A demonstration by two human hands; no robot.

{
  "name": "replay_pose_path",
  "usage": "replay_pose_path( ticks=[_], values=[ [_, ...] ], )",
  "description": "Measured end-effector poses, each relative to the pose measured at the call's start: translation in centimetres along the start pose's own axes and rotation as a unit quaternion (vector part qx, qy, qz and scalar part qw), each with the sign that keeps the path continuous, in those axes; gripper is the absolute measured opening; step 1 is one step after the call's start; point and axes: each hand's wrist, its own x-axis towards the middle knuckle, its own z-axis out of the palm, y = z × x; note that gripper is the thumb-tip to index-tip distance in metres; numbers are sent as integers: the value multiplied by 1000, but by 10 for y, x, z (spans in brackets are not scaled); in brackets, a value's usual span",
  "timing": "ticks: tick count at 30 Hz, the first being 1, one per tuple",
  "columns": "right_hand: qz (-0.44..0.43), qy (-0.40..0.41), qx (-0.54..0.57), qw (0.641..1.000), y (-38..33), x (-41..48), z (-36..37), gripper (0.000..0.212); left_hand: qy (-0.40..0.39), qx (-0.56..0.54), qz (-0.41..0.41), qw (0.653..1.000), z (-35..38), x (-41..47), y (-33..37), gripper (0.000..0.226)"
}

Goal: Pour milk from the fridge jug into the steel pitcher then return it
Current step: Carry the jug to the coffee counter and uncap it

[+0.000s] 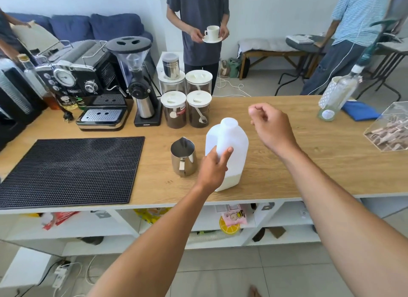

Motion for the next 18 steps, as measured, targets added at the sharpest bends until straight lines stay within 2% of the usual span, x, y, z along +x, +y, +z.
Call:
replay_pose_path(
  ticks=[2, 5, 9, 13, 18],
  values=[
    [-13, -77, -71, 994, -14, 9, -2, 32, 4, -3, -4, 1000, 1, 0, 0, 34],
    [-24, -165, -219, 961, -26, 14, 6, 50, 17, -3, -3, 1000, 2, 1, 1, 31],
    [-55, -157, -340, 926, -33, 12, 23, 61, 27, -2, -1, 1000, 3, 3, -2, 36],
    [-110, -156, -353, 916, -39, 10, 27, 50, 25, 8, 9, 1000, 0, 4, -4, 36],
    [-131, -239, -310, 911, -36, 17, 23, 36, 35, 23, 16, 999, 2, 5, -6, 37]
  ],
)
